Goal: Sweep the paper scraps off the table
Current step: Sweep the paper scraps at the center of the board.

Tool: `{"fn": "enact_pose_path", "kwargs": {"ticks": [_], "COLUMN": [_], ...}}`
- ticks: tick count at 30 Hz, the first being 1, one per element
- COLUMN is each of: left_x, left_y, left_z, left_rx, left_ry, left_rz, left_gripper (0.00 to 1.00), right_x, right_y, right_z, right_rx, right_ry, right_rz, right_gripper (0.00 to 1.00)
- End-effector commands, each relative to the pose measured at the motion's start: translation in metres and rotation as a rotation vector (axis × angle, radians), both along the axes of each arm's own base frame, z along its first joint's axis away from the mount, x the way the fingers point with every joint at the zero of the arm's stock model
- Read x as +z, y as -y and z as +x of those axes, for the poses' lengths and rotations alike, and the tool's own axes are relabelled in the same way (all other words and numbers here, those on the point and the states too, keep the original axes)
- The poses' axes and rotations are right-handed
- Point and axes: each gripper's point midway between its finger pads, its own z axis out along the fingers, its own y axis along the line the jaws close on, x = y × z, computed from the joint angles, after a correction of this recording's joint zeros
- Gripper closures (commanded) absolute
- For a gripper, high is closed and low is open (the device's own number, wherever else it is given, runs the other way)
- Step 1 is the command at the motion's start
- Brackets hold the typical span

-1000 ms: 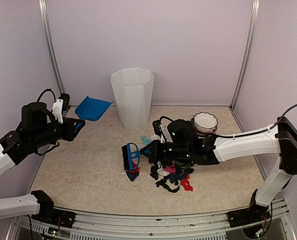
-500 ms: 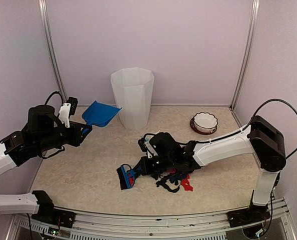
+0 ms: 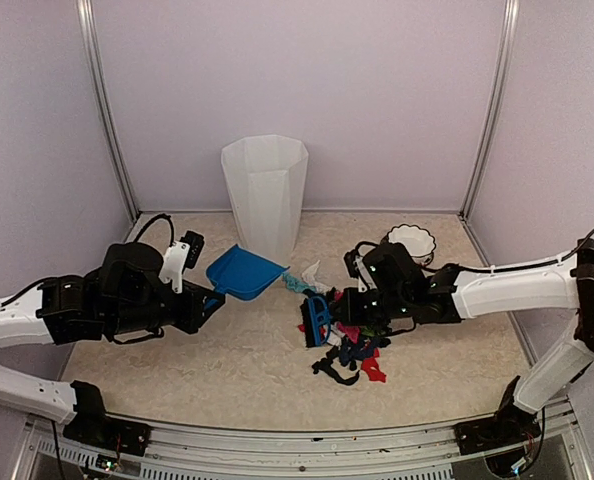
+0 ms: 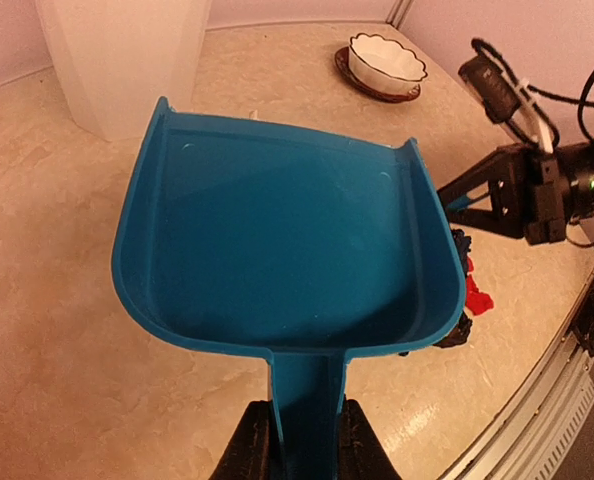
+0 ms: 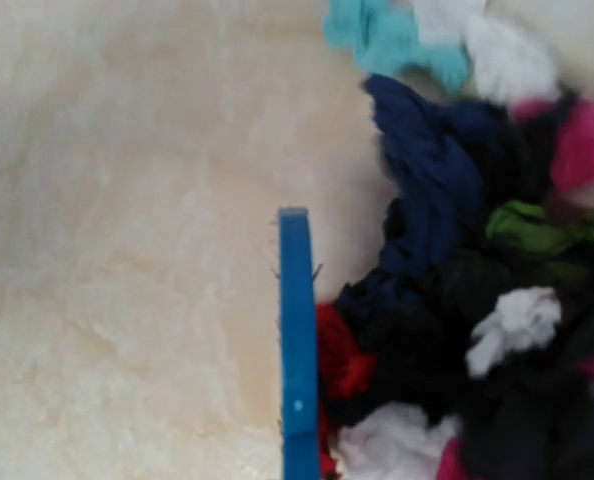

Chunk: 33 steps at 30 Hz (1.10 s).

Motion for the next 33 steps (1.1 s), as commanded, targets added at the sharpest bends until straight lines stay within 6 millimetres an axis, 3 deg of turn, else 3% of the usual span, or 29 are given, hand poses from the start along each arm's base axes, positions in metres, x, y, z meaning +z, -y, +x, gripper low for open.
{"fn": "enact_pose_path", "kwargs": {"ticks": [1,10,18,25,33], "left_x": [-0.013,-0.053,-0.087,-0.117,-0.15], "left_y": [0.015,0.024,0.013,0.012,0.017], "left_z": [-0.008,-0.041,-0.067,-0.094,-0.11], "left_rx": [0.014,-0.008,0.024,0.023,-0.021], "left_ry": [-0.021,-0.093,-0.171,-0.222,-0.259], "left_rz": [-0.029,0.027,0.131,0.236,0.329], "left_gripper": [1.0,1.0,1.0,1.0,1.0], "right_x": [0.045,0.107,0.127,0.107,0.054], "right_y": [0.01,0.046,0.072,0.089,0.088], "right_z": [-0.003,0.011,0.034,0.065,0.093], "right_rx": [0.037,-0.018,-0.023,-0.02,0.056], "right_ry": [0.102,0.29,0.524,0.649,0.626], "right_rz": [0.027,-0.027,-0.246,-0.566,-0.878], "right_gripper": [1.0,1.0,1.0,1.0,1.0]}}
